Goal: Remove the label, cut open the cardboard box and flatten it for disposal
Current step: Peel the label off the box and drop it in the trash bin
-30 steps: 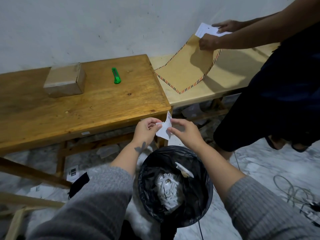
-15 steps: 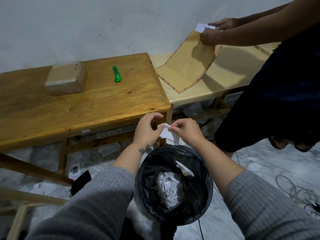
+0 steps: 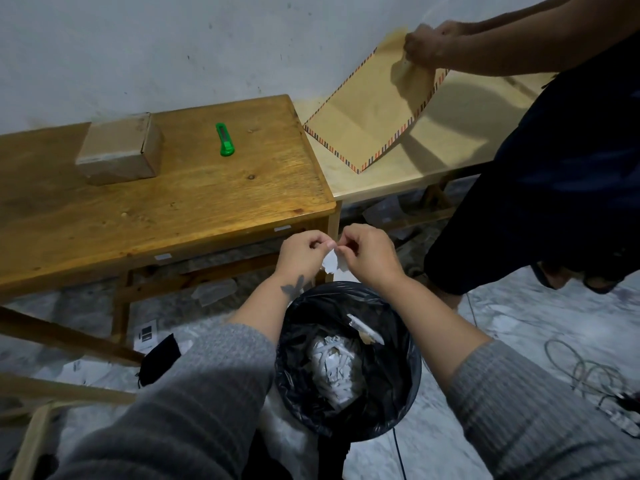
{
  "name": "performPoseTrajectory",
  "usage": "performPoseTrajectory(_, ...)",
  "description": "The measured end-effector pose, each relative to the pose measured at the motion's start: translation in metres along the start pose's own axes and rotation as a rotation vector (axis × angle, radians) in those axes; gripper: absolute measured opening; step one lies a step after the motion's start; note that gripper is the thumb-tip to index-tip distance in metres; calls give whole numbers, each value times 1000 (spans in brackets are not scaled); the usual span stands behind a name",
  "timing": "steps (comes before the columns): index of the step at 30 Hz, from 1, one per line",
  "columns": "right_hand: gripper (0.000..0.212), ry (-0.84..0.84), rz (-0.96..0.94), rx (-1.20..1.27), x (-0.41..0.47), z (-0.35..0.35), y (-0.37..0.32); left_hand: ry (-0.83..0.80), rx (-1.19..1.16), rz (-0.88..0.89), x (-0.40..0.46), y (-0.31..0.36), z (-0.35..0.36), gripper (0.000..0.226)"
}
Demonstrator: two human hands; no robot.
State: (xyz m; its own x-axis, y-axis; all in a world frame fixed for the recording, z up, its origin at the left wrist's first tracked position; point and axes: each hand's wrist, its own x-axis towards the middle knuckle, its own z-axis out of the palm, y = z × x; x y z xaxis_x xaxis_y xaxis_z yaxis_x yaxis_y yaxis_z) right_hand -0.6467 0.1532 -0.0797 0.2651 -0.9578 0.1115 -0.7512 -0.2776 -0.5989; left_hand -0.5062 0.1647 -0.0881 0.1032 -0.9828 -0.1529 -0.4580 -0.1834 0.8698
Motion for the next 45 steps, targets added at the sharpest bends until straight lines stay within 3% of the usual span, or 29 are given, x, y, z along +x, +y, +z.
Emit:
performPoseTrajectory(5,12,122,-154,-24,-9,10,-5,71,-255,-247,3,-4,7,19)
performPoseTrajectory(14,8,123,106,259,-18,10,8,336,-161,-330,8,-24,1,11)
performPoseTrajectory(18,10,159,234,318,-25,1,24,455,-139,-428,4,-41,-14,19)
performPoseTrajectory(22,3,25,329,383,-27,-4,30,217,-96,-245,-5,-36,1,16)
performPoseTrajectory(25,11,-53,314,347,-26,12,22,36,-92,-147,-7,-29,30,16)
performPoseTrajectory(31,22,-52,426,286,-39,36,38,-129,-33,-195,-11,-49,50,16)
performPoseTrajectory(41,22,-394,540,53,-47,71,76,-300,226,-253,-8,-92,59,14)
performPoseTrajectory(45,19,-410,493,3,-23,63,63,-309,252,-220,3,-82,43,15)
